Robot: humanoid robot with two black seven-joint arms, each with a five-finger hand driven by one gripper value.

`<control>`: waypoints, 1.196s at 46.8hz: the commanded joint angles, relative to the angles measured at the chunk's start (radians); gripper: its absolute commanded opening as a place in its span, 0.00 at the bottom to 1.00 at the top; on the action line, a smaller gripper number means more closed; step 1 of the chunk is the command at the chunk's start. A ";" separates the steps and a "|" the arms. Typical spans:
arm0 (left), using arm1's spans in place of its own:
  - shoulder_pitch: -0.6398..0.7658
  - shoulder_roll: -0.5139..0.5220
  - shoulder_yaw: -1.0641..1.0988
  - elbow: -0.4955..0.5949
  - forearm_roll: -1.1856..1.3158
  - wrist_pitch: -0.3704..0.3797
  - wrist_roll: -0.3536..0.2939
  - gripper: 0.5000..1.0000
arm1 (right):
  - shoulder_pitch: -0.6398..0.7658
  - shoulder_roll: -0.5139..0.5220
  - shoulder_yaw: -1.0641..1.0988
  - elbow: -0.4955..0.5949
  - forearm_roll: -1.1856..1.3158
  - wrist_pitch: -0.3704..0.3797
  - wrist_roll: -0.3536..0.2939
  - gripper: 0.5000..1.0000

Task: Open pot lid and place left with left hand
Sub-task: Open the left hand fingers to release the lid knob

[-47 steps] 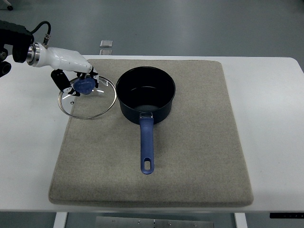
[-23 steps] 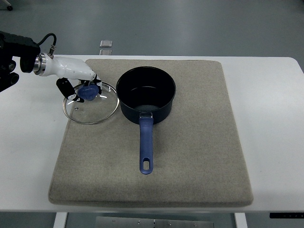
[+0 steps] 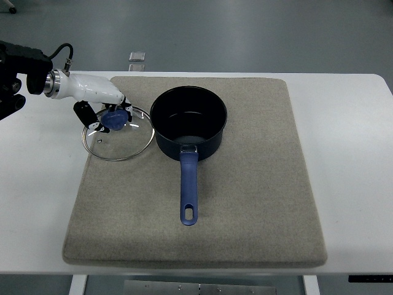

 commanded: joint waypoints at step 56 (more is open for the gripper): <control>0.037 0.019 -0.006 -0.015 -0.034 0.110 0.000 0.83 | 0.000 0.000 0.000 0.000 0.000 0.000 0.000 0.83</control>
